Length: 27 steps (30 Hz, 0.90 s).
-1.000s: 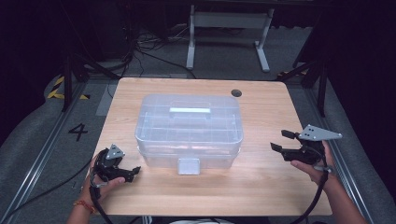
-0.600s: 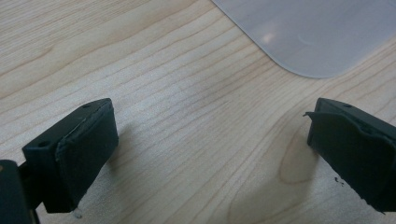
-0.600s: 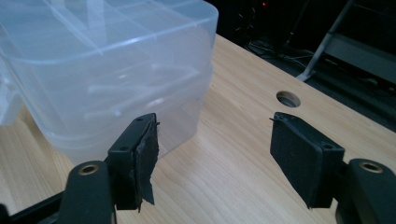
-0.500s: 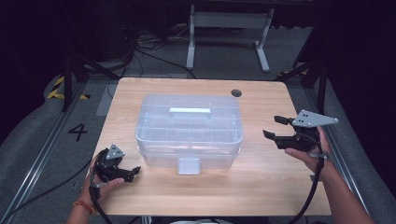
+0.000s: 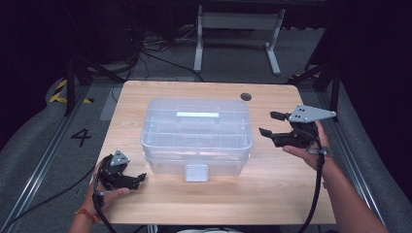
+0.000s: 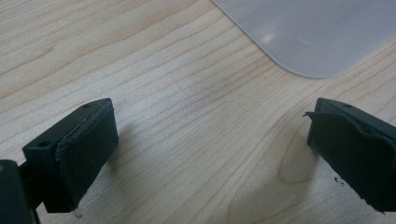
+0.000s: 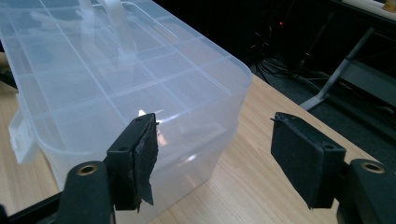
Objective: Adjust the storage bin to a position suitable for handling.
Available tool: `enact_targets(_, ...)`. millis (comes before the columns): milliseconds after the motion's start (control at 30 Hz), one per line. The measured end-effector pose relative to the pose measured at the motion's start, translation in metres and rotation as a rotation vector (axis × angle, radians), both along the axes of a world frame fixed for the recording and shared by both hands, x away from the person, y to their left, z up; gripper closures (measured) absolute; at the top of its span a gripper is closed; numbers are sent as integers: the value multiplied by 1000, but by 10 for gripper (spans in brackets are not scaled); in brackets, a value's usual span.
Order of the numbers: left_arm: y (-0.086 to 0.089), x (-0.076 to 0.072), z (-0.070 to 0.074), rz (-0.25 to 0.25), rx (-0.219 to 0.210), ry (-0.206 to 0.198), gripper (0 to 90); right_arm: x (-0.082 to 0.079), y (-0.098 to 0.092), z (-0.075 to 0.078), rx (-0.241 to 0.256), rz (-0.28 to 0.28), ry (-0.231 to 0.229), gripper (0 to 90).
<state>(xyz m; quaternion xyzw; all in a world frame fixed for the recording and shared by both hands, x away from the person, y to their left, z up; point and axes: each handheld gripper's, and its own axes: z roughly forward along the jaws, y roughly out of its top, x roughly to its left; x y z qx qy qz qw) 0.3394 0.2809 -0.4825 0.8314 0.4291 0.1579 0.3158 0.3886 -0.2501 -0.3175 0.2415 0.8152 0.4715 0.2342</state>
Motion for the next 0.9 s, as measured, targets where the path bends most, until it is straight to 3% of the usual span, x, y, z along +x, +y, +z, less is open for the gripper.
enact_targets(900, 0, 0, 0, 1, 4, -2, 27, 21, 56, 3, -17, 89, 18, 332)
